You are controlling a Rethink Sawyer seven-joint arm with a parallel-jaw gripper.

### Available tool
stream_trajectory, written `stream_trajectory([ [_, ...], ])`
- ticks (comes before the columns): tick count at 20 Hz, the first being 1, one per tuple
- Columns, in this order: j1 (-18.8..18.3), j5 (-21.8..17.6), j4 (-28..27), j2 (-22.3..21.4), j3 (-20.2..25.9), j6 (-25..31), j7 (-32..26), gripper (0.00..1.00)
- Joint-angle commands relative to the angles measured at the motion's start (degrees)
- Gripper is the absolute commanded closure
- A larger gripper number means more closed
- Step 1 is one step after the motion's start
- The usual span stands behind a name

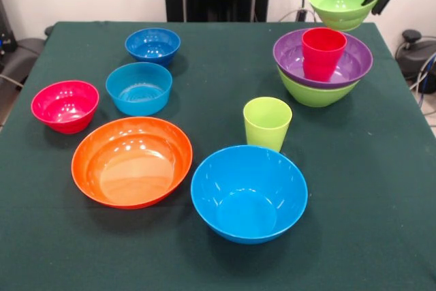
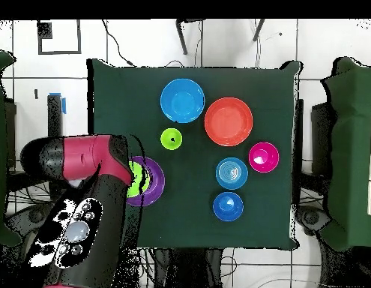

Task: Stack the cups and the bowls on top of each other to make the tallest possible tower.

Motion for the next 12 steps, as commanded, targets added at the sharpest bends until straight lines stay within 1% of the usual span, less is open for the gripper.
stream_trajectory([
  [1, 1.5, -1.6, 1.5, 3.8, -0.2, -3.2, 13.5, 1.00],
  [6, 2.5, -2.9, 0.7, 4.7, -2.6, -3.4, 13.6, 1.00],
  [12, 2.8, -1.5, 0.8, 5.8, -3.1, -6.1, 13.5, 1.00],
])
